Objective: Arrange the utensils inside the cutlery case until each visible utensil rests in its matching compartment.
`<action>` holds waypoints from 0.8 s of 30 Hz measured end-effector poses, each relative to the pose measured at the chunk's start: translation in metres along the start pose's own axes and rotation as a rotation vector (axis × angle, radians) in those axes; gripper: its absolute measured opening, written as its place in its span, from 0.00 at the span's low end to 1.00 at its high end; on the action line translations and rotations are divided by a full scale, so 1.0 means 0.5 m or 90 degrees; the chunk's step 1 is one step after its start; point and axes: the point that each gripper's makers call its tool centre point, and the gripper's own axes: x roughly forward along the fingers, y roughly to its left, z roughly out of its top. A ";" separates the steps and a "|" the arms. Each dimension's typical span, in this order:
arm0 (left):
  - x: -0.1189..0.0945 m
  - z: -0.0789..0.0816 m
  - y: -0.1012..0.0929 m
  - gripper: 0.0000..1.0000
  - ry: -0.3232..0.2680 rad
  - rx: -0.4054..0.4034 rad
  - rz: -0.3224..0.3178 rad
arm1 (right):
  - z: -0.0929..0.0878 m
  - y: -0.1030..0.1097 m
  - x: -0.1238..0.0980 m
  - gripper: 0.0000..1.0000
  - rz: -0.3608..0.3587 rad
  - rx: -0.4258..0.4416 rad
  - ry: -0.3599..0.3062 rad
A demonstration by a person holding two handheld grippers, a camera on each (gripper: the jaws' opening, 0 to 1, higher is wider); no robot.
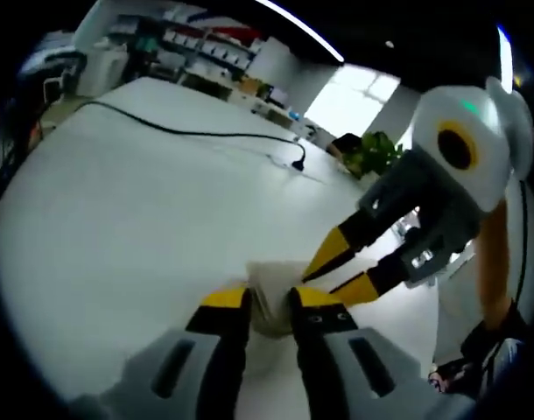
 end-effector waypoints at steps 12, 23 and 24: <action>0.008 -0.010 -0.012 0.21 0.005 -0.056 -0.041 | 0.003 -0.001 0.004 0.10 0.022 0.027 0.033; 0.015 -0.014 -0.027 0.21 0.005 -0.095 -0.077 | 0.005 0.003 0.010 0.06 0.013 0.007 0.035; 0.015 -0.014 -0.028 0.21 0.005 -0.097 -0.078 | 0.005 0.003 0.010 0.06 0.011 0.002 0.038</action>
